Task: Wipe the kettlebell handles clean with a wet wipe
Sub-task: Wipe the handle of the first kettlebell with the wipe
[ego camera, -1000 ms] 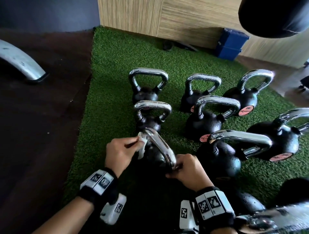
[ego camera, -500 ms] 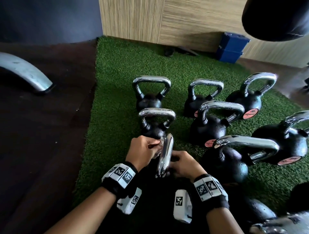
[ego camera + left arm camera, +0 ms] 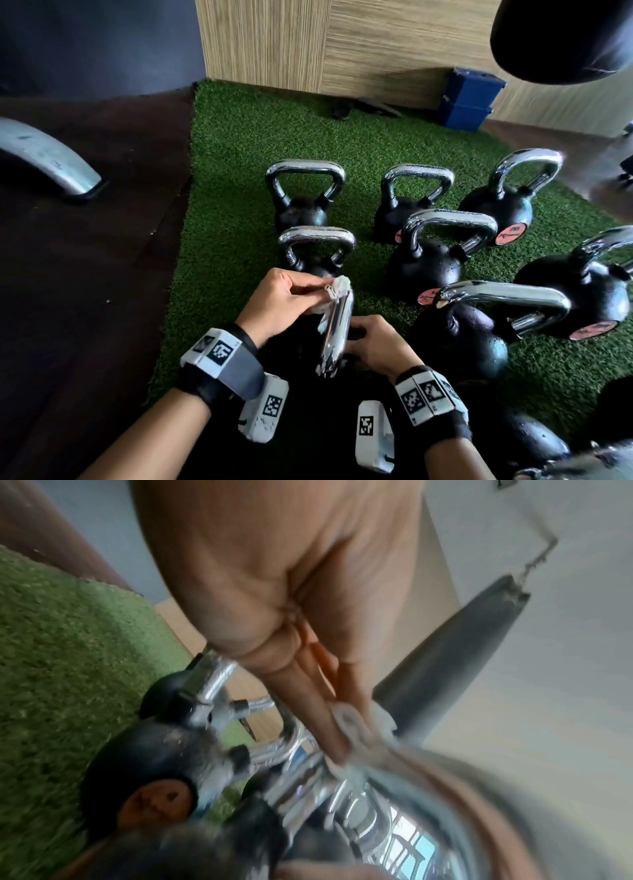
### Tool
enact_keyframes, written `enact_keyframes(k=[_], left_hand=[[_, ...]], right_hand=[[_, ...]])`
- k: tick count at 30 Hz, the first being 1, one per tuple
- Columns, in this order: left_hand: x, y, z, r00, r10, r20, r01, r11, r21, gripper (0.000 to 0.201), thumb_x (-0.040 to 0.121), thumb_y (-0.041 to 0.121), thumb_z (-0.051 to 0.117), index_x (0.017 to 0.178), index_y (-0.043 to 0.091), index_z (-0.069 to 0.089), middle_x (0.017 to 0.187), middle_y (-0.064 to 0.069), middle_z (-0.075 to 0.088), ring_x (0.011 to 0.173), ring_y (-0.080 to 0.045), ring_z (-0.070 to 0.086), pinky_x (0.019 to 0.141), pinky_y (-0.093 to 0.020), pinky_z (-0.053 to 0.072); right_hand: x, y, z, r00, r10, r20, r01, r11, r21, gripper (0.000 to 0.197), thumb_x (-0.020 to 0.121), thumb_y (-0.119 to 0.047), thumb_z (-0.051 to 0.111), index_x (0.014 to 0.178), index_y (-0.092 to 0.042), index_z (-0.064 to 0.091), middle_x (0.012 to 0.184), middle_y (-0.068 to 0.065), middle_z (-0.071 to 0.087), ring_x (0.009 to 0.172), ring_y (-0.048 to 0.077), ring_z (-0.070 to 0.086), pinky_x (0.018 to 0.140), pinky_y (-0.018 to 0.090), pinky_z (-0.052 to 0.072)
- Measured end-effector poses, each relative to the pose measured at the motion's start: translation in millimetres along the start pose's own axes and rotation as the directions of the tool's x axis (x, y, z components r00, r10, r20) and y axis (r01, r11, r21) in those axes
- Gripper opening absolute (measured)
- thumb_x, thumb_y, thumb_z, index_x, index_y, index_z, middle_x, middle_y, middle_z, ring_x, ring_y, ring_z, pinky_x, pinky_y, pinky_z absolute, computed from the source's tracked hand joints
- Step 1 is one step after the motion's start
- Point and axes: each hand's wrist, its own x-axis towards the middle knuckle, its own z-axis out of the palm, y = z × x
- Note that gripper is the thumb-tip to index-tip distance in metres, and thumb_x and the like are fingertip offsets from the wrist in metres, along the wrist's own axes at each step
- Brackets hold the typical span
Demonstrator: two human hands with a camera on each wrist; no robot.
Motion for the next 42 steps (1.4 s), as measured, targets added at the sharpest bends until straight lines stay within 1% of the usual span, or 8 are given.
enact_keyframes(k=[4, 8, 11, 25, 30, 35, 38, 42], left_hand=[[-6, 11, -6, 0.991, 0.025, 0.130, -0.027, 1.000, 0.012, 0.024, 0.072, 0.025, 0.086, 0.095, 0.025, 0.082, 0.095, 0.003, 0.081, 0.091, -0.007, 0.074, 0.088, -0.023, 0.059], [-12, 10, -7, 0.992, -0.069, 0.101, 0.076, 0.995, -0.068, 0.020, 0.080, -0.001, 0.081, 0.096, 0.010, 0.079, 0.081, 0.000, 0.079, 0.075, -0.005, 0.071, 0.070, -0.019, 0.060], [-26, 7, -13, 0.957, -0.132, 0.257, 0.157, 0.985, -0.077, 0.016, 0.071, 0.006, 0.084, 0.085, 0.012, 0.078, 0.076, 0.000, 0.077, 0.066, -0.003, 0.070, 0.061, -0.017, 0.057], [-72, -6, -16, 0.968, -0.074, 0.239, 0.059, 0.996, 0.073, 0.017, 0.075, 0.012, 0.089, 0.090, 0.013, 0.083, 0.090, -0.002, 0.081, 0.083, -0.008, 0.073, 0.076, -0.020, 0.057], [-82, -15, -12, 0.974, -0.151, 0.168, 0.107, 0.964, 0.245, 0.031, 0.067, 0.050, 0.086, 0.091, 0.030, 0.084, 0.089, 0.012, 0.080, 0.088, -0.004, 0.075, 0.082, -0.024, 0.059], [-80, -20, -12, 0.979, -0.180, 0.098, 0.160, 0.970, 0.183, 0.018, 0.079, 0.019, 0.087, 0.095, 0.024, 0.083, 0.088, 0.006, 0.081, 0.086, -0.006, 0.076, 0.079, -0.021, 0.057], [-71, -8, -17, 0.986, -0.166, -0.002, 0.166, 0.985, -0.041, 0.022, 0.068, 0.020, 0.088, 0.089, 0.020, 0.082, 0.088, -0.005, 0.081, 0.081, -0.006, 0.074, 0.074, -0.020, 0.056], [-58, 13, -26, 0.985, -0.163, -0.056, 0.129, 0.914, -0.385, 0.032, 0.057, 0.031, 0.087, 0.087, 0.020, 0.083, 0.085, 0.000, 0.079, 0.079, -0.007, 0.074, 0.070, -0.018, 0.058]], right_hand=[[0, 5, -1, 1.000, -0.004, 0.007, 0.004, 1.000, 0.026, 0.050, 0.044, -0.050, 0.084, 0.089, -0.029, 0.081, 0.082, 0.007, 0.079, 0.068, 0.022, 0.072, 0.071, 0.044, 0.062], [2, 4, 4, 1.000, 0.013, 0.018, -0.014, 0.996, 0.087, 0.056, 0.043, -0.049, 0.089, 0.093, -0.023, 0.080, 0.087, 0.017, 0.077, 0.068, 0.028, 0.069, 0.076, 0.050, 0.060], [2, 2, 1, 0.999, 0.029, 0.023, -0.031, 0.997, 0.065, 0.055, 0.040, -0.044, 0.087, 0.090, -0.024, 0.081, 0.084, 0.015, 0.078, 0.067, 0.029, 0.070, 0.073, 0.047, 0.060], [4, 4, 4, 0.997, 0.072, -0.029, -0.070, 0.996, 0.061, 0.057, 0.033, -0.042, 0.087, 0.086, -0.023, 0.080, 0.077, 0.011, 0.077, 0.060, 0.023, 0.068, 0.057, 0.031, 0.053], [2, 3, 5, 0.996, 0.072, -0.047, -0.071, 0.997, 0.028, 0.060, 0.031, -0.044, 0.085, 0.087, -0.022, 0.079, 0.077, 0.010, 0.077, 0.060, 0.024, 0.069, 0.055, 0.031, 0.054], [-10, -18, -6, 0.995, 0.053, -0.086, -0.078, 0.943, -0.323, 0.042, 0.062, -0.048, 0.087, 0.099, -0.031, 0.078, 0.089, -0.002, 0.076, 0.076, 0.010, 0.068, 0.070, 0.024, 0.053], [-29, -47, -21, 0.931, -0.138, -0.339, -0.070, 0.842, -0.536, 0.026, 0.069, -0.037, 0.086, 0.092, -0.030, 0.078, 0.087, -0.006, 0.074, 0.087, 0.013, 0.069, 0.074, 0.022, 0.048], [-57, -86, -28, 0.786, -0.444, -0.430, 0.204, 0.843, -0.498, 0.012, 0.071, -0.024, 0.085, 0.079, -0.032, 0.079, 0.065, -0.016, 0.069, 0.062, -0.004, 0.063, 0.057, 0.005, 0.041]])
